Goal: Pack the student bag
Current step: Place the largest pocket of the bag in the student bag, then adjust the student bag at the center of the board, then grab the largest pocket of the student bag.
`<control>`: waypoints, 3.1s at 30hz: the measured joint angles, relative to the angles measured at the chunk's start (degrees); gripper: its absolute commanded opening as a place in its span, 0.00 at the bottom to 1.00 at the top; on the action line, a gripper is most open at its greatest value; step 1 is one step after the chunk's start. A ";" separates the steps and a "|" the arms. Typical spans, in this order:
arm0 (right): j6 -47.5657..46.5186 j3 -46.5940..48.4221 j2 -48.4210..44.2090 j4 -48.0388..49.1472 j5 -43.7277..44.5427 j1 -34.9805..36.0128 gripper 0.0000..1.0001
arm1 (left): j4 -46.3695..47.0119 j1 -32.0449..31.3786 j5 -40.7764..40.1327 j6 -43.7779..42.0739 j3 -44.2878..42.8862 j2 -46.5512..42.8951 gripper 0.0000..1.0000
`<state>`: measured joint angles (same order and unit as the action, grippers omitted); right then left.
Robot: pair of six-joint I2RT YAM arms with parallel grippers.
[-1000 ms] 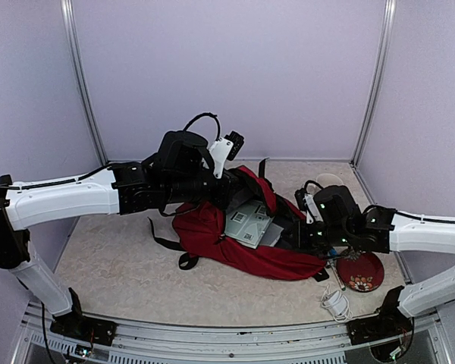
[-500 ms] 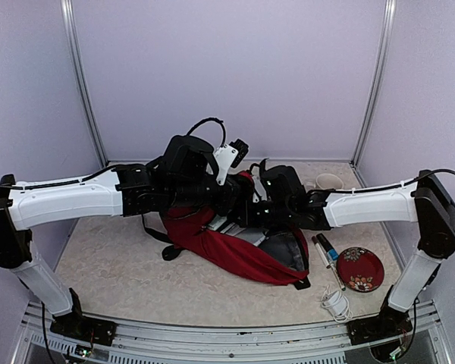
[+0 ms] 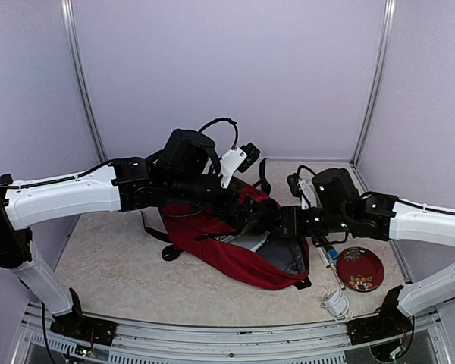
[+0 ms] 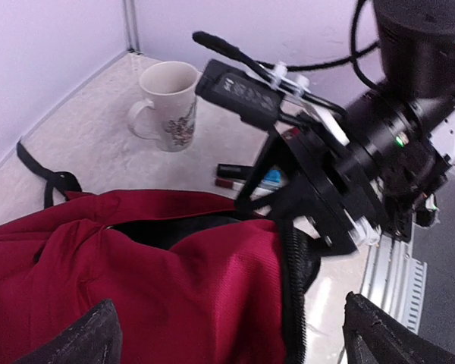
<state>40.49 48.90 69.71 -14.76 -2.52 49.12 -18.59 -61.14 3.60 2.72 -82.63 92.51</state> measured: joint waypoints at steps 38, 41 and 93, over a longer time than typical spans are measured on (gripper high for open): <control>-13.99 9.20 26.25 -6.16 -2.86 -13.44 0.00 | 16.83 31.82 5.03 25.88 32.70 -4.94 0.58; -16.41 15.74 29.77 -6.45 -3.45 -14.08 0.00 | 17.14 30.64 4.37 28.65 37.75 -10.12 0.29; 16.79 9.94 28.79 13.68 20.92 21.05 0.52 | 11.80 13.42 -11.69 45.31 51.47 -34.03 0.00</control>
<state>57.28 58.85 98.50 -1.08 18.39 70.17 -6.79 -47.72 -8.10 48.03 -31.16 58.48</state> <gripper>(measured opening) 0.590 0.022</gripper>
